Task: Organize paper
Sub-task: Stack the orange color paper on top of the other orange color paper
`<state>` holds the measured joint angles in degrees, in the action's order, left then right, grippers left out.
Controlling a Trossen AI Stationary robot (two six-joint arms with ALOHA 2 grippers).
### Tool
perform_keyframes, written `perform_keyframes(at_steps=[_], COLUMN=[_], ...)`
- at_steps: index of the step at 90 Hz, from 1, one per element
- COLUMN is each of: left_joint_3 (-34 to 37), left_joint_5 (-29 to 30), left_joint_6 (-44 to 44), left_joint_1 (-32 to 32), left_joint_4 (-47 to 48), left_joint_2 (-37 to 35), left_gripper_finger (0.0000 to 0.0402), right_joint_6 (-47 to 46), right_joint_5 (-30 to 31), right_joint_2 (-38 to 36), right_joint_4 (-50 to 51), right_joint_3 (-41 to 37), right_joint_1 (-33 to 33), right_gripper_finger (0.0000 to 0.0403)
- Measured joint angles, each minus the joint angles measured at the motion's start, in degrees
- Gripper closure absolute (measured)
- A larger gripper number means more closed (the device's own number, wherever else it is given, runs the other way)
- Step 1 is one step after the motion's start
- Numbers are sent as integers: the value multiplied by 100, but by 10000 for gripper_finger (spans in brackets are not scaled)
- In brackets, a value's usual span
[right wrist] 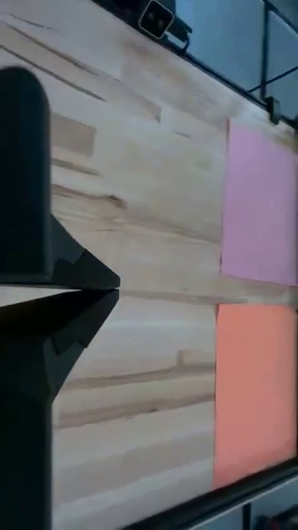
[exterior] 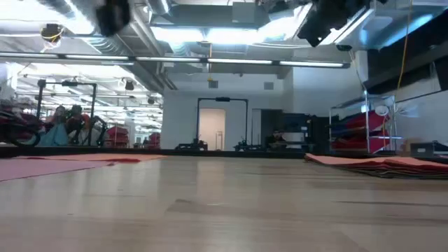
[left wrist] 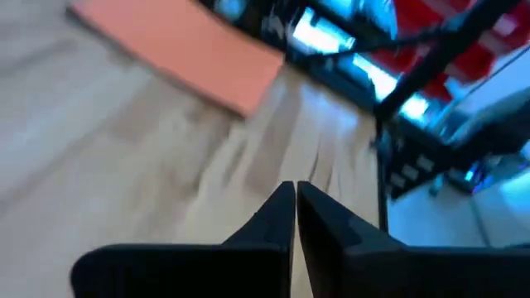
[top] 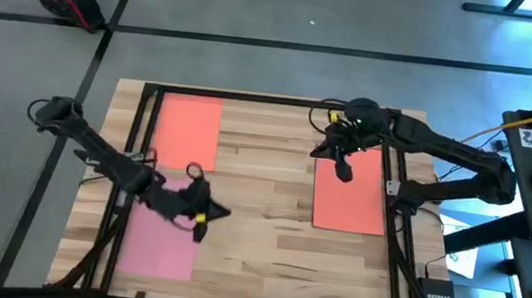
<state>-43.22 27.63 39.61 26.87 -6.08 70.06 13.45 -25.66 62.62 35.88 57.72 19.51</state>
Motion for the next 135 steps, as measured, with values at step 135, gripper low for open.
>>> perform_keyframes(at_steps=[135], left_joint_3=[3565], left_joint_5=[-1843], left_joint_6=[201], left_joint_1=[-3649], left_joint_4=[-4791], left_joint_2=[-148], left_gripper_finger=[402], right_joint_6=[-5267], right_joint_5=[1970], right_joint_2=[403], right_joint_4=[-1421], right_joint_3=[-2665], right_joint_1=[-4066], right_gripper_finger=[340])
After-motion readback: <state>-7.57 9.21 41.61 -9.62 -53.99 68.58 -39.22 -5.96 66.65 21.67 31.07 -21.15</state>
